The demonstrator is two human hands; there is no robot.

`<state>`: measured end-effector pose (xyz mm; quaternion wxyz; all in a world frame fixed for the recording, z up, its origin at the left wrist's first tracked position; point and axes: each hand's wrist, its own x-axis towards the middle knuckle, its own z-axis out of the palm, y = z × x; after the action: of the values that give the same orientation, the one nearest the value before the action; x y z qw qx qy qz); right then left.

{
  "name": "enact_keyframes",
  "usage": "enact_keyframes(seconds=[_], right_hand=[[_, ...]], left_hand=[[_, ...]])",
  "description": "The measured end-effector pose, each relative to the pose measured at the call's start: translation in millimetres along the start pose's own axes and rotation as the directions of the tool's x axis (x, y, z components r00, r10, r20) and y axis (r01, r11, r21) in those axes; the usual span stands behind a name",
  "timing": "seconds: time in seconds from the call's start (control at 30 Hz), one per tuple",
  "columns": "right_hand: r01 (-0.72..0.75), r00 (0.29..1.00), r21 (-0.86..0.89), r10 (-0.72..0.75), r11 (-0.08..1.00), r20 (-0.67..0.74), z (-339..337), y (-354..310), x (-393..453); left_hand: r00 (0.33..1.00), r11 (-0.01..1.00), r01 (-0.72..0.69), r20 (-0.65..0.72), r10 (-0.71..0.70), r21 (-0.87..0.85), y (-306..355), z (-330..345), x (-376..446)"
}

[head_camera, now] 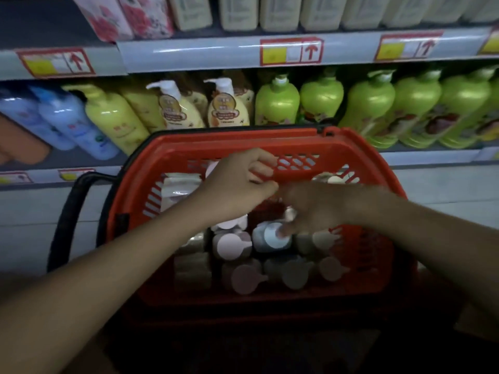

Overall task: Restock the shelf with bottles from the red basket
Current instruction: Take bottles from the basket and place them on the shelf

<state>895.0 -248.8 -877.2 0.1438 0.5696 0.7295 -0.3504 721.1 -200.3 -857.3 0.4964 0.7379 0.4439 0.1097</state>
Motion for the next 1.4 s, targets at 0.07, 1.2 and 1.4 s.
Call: enact_keyframes(seconds=[0.07,1.2,1.4], right_hand=[[0.025,0.999,-0.051,-0.023,0.998,0.037,40.5,1.3,8.8],[0.186,0.383,0.576,0.482,0.796,-0.788,-100.7,-23.1,-77.3],[0.407,0.355,0.611,0.498,0.680,-0.791,-99.6,-50.6,-72.1]], left_hand=[[1.000,0.999,-0.001,0.023,0.000,0.043,-3.3,2.4,-0.6],[0.918,0.922,-0.303,-0.188,0.350,0.239,17.0,10.1,-6.4],[0.912,0.951,-0.261,-0.365,0.187,-0.164,28.2,18.9,-4.3]])
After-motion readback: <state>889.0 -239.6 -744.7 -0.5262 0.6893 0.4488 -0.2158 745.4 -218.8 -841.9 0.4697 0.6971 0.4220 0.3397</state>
